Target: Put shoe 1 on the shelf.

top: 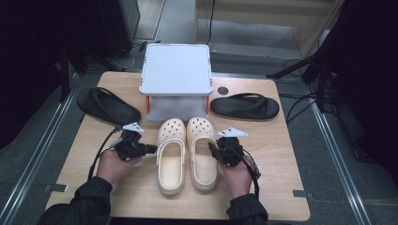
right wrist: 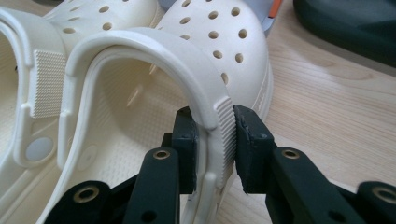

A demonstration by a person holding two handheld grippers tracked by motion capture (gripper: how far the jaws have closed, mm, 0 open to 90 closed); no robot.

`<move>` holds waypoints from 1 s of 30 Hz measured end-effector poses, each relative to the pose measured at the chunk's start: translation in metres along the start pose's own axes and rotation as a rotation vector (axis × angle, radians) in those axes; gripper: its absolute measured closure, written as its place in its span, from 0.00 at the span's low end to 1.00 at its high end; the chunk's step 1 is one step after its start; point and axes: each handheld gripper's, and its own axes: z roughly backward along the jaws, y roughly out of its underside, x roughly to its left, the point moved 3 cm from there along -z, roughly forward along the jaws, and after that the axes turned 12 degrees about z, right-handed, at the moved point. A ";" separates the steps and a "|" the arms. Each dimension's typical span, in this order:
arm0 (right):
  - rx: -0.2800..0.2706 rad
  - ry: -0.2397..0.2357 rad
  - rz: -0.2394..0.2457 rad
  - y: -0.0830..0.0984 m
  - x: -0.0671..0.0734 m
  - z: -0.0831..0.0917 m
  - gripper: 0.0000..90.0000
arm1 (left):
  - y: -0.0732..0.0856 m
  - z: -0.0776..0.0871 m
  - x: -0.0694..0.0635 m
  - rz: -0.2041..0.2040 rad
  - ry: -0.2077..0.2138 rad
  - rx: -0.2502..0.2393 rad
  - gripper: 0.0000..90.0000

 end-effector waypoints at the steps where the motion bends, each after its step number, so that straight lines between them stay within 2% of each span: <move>1: 0.000 -0.002 -0.001 0.000 0.000 0.000 0.81 | 0.000 0.000 -0.001 -0.007 0.004 0.008 0.97; 5: -0.003 -0.007 -0.003 0.000 0.001 -0.001 0.80 | 0.002 -0.002 -0.007 -0.023 0.004 0.011 0.96; 9: -0.009 -0.014 -0.006 0.001 0.000 0.000 0.79 | 0.003 -0.001 -0.006 -0.012 0.020 0.017 0.96; 11: -0.018 -0.026 -0.012 0.001 -0.001 0.000 0.77 | 0.003 0.000 -0.006 -0.015 0.014 0.016 0.95; 13: -0.025 -0.043 -0.017 0.002 -0.003 0.000 0.69 | 0.001 0.002 -0.004 -0.004 0.014 0.006 0.92; 19: -0.061 -0.063 -0.021 0.002 -0.002 0.008 0.62 | -0.009 0.018 -0.003 0.020 0.040 -0.036 0.90; 25: -0.103 -0.091 -0.023 0.000 0.001 0.028 0.63 | -0.024 0.031 -0.005 0.001 0.037 -0.047 0.90; 30: -0.107 -0.125 -0.008 0.000 0.009 0.040 0.64 | -0.038 0.039 -0.004 -0.004 0.045 -0.046 0.94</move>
